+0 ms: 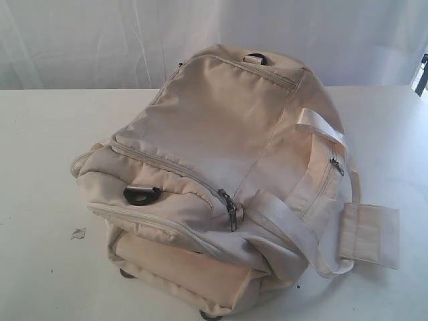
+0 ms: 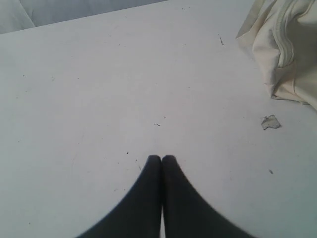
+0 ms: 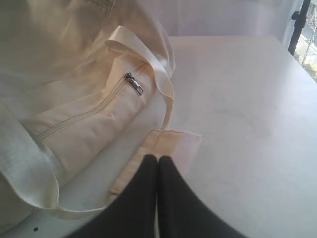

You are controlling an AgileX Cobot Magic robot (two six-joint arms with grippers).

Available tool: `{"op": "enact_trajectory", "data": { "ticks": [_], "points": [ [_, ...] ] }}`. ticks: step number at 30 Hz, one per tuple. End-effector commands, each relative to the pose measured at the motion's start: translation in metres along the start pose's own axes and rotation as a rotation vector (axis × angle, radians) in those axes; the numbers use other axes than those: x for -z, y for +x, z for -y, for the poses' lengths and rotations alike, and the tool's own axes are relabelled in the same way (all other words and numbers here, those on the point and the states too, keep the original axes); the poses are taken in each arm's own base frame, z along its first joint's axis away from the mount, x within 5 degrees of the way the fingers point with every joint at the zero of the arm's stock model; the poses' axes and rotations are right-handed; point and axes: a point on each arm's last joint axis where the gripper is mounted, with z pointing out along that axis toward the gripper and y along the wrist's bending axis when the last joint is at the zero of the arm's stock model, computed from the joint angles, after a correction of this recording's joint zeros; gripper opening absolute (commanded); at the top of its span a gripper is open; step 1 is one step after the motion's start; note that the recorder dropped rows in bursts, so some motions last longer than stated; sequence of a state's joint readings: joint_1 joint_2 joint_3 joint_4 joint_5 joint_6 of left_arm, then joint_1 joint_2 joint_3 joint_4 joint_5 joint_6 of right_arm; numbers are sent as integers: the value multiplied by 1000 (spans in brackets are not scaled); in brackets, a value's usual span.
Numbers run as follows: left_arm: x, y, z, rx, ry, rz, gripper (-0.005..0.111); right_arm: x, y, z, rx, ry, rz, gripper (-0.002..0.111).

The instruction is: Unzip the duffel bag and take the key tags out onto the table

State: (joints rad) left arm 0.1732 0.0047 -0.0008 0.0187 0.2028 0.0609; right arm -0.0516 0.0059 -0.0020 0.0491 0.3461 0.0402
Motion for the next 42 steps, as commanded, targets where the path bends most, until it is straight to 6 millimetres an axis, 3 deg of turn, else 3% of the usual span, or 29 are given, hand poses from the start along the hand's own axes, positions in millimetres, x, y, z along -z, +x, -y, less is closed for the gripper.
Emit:
{"op": "enact_trajectory", "data": {
  "ticks": [1, 9, 15, 31, 42],
  "points": [
    [0, 0, 0, -5, -1, 5, 0, 0, -1, 0, -4, -3, 17, 0],
    [0, 0, 0, -27, -2, 5, 0, 2, -19, -1, 19, -9, 222, 0],
    [0, -3, -1, -27, -8, 33, 0, 3, -20, -1, 15, -10, 232, 0],
    [17, -51, -11, -18, -134, 601, 0, 6, -32, -1, -19, -21, 371, 0],
    [38, -72, -16, 315, -42, 954, 0, 6, -31, -1, -124, -39, 357, 0]
  ]
}}
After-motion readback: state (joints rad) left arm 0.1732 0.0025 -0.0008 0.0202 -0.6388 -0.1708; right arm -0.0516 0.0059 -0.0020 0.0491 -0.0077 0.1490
